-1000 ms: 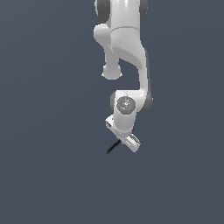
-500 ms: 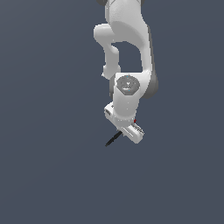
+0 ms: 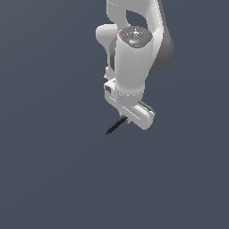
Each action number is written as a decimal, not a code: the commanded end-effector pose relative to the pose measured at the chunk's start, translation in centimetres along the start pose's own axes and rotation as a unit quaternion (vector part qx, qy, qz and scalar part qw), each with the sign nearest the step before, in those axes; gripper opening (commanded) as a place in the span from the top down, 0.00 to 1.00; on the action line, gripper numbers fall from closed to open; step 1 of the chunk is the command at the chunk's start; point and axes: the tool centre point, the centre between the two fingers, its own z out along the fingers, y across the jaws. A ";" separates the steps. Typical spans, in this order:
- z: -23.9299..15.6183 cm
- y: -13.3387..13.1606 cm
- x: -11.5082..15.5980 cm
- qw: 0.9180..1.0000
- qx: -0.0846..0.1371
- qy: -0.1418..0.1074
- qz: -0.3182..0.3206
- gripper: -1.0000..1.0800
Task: Pick up the object and move it to a goal position.
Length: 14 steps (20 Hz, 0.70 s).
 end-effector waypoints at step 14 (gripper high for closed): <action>-14.2 0.4 -0.1 1.000 0.000 0.000 -0.001 1.00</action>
